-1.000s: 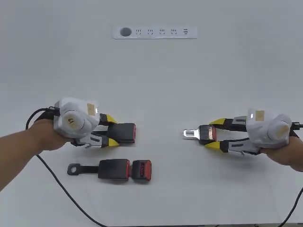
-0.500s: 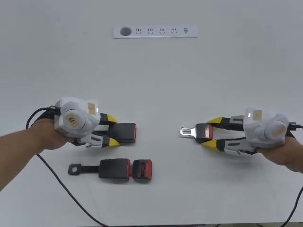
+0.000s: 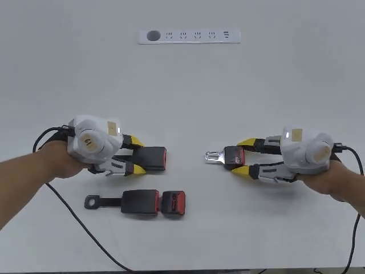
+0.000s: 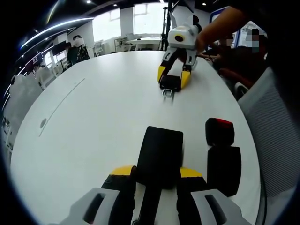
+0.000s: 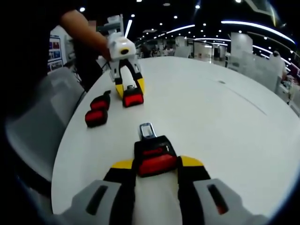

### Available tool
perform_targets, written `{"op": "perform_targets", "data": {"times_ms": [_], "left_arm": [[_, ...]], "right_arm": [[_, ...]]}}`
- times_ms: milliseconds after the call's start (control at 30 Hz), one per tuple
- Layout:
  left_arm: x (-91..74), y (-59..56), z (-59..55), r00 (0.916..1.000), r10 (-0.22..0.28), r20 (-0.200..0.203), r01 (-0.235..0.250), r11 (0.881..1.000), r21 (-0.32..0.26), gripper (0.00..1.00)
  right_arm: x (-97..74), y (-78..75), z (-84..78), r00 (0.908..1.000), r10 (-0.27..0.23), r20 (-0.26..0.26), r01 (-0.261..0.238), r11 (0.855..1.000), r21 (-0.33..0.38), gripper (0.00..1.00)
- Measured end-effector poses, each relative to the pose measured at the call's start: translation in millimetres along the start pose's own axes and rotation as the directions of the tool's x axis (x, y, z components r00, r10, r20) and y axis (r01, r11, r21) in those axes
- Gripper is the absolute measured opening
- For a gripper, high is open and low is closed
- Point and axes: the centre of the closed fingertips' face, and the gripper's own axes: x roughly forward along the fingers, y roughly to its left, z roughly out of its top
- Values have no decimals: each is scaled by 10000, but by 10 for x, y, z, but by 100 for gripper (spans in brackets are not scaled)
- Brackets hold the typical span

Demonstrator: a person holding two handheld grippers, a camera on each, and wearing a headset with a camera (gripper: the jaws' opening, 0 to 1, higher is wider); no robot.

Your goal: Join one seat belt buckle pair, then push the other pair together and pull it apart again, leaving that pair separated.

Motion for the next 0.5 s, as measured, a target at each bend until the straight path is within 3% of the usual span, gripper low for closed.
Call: {"op": "perform_targets", "data": {"times_ms": [500], "left_arm": [[10,10,8,10000,-18,-11,18,10000,-27,35]], "right_arm": [[263,108,199,9984,330,450,-331,9994,24,35]]}}
